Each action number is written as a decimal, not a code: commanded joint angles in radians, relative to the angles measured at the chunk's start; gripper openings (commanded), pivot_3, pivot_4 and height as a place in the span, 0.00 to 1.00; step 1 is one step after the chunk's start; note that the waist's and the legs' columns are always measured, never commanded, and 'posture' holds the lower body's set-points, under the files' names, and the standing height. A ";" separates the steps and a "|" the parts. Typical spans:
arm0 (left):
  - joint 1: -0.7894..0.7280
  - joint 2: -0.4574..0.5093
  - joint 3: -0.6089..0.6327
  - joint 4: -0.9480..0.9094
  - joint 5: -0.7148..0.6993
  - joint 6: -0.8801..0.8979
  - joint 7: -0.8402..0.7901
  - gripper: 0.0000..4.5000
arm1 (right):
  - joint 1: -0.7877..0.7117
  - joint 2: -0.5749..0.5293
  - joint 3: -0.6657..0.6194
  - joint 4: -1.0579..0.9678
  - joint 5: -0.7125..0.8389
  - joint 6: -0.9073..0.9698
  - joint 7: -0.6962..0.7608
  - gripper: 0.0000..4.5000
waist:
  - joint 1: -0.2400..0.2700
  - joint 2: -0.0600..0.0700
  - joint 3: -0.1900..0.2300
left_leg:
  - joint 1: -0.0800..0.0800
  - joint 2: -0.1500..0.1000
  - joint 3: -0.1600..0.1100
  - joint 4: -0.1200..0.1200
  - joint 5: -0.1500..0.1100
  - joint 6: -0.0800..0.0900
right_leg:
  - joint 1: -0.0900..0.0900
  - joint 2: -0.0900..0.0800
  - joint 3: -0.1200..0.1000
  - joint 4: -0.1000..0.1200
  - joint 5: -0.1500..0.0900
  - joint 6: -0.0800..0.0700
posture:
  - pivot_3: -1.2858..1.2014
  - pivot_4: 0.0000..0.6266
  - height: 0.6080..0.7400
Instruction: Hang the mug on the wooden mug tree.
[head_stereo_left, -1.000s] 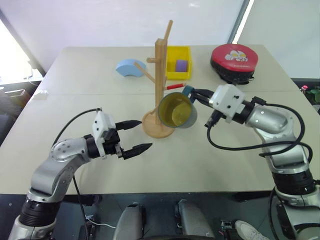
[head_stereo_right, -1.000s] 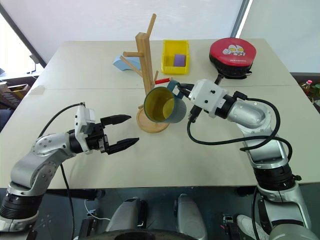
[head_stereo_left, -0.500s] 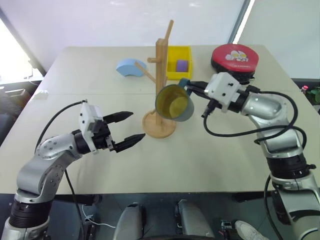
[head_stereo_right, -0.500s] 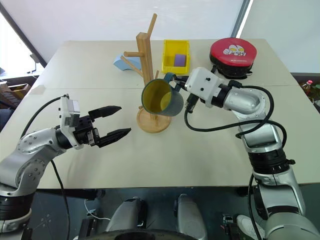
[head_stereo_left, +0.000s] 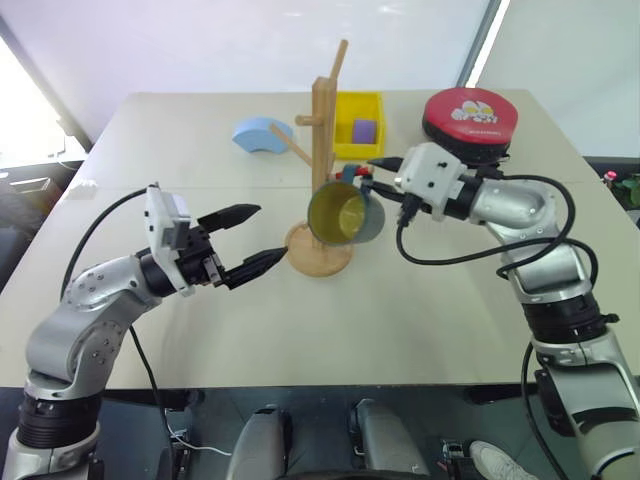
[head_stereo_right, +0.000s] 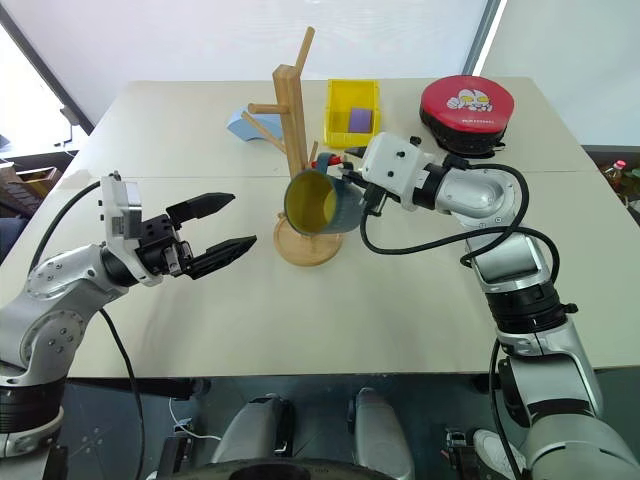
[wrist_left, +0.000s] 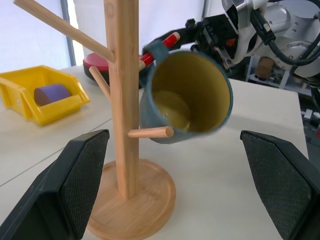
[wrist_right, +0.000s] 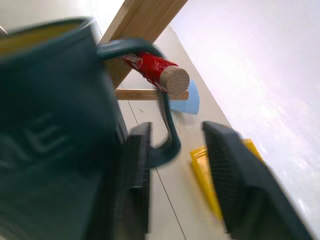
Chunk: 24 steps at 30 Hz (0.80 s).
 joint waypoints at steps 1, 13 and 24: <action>-0.017 -0.005 0.017 -0.029 -0.018 -0.005 0.010 1.00 | -0.018 -0.025 -0.051 -0.048 0.004 -0.008 -0.011 0.42 | 0.001 0.000 0.000 | 0.000 0.000 0.000 0.000 0.000 0.000 | 0.000 0.000 0.000 0.000 0.000 0.000 | 0.52 0.24 0.96; 0.027 -0.057 0.066 0.116 0.140 -0.093 0.162 1.00 | 0.275 -0.054 -0.400 -0.120 0.266 0.168 -0.043 0.42 | 0.001 0.000 0.000 | 0.000 -0.001 0.000 0.000 0.000 0.001 | 0.001 -0.002 0.000 -0.001 0.000 0.000 | 0.52 0.24 0.96; 0.146 -0.175 0.121 0.411 0.335 -0.294 0.321 1.00 | 0.575 0.205 -0.433 -0.009 0.250 0.007 -0.251 0.42 | 0.001 -0.001 0.000 | 0.001 0.000 0.002 -0.001 -0.001 0.001 | -0.001 -0.001 0.001 0.001 0.001 0.001 | 0.52 0.24 0.96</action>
